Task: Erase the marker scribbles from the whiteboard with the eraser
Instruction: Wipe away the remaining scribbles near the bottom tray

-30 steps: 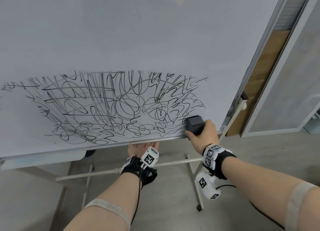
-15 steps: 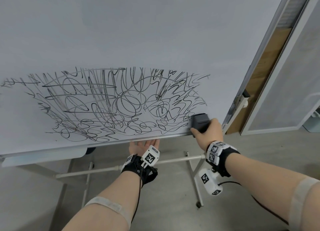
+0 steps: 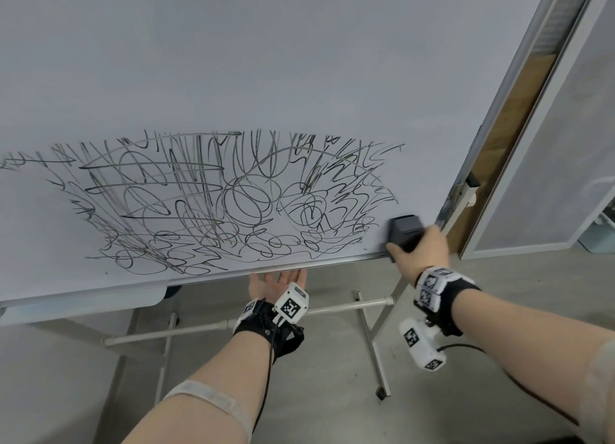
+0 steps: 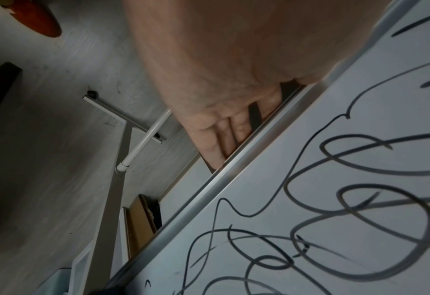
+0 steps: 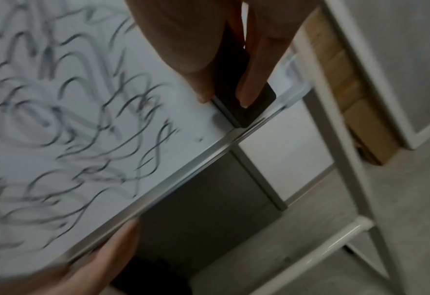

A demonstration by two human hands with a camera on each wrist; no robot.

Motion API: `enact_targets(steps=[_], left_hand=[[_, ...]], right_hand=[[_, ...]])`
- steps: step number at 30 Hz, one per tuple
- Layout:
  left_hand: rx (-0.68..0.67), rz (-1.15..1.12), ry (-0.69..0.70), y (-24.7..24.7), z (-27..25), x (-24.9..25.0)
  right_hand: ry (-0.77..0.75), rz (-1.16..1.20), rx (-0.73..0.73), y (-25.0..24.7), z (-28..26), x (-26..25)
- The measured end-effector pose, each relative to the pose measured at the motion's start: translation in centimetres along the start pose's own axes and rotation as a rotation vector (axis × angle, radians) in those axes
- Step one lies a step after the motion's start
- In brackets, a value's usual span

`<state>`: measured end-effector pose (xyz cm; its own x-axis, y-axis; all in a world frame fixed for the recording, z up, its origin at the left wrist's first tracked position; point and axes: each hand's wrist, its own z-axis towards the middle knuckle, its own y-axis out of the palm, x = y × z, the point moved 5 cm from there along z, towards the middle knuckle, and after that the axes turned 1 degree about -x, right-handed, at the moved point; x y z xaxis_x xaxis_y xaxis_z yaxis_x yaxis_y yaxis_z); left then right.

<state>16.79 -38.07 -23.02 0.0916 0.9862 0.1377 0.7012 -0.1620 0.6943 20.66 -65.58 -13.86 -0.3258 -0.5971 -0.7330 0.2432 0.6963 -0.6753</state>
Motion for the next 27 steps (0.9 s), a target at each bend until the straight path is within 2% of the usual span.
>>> enact_targets(steps=[3,6,9,14,18,23,25,27], left_hand=[[-0.004,0.015,0.0,-0.1,0.3,0.1],[-0.005,0.023,-0.012,-0.2,0.0,0.4],[-0.014,0.065,-0.019,0.0,-0.3,0.7],[-0.02,0.062,-0.018,0.6,-0.6,0.5],[0.006,0.06,-0.013,0.5,-1.1,0.4],[0.008,0.064,-0.011,0.7,-1.3,0.8],[0.007,0.06,-0.008,0.7,-1.5,0.8],[0.008,0.054,-0.013,0.7,-1.6,0.7]], right_hand=[[-0.103,0.025,-0.112,4.2,-2.7,-2.3],[-0.125,0.072,-0.14,6.2,-3.7,-3.4],[-0.12,0.013,-0.127,5.0,-2.7,-2.7],[-0.015,-0.041,0.015,0.2,0.2,0.3],[0.006,-0.058,0.013,1.0,-0.8,-0.2],[-0.205,-0.129,-0.115,4.9,-3.4,-2.8],[-0.272,-0.164,-0.144,5.0,-3.4,-3.2],[-0.27,-0.232,-0.14,3.9,-2.6,-2.6]])
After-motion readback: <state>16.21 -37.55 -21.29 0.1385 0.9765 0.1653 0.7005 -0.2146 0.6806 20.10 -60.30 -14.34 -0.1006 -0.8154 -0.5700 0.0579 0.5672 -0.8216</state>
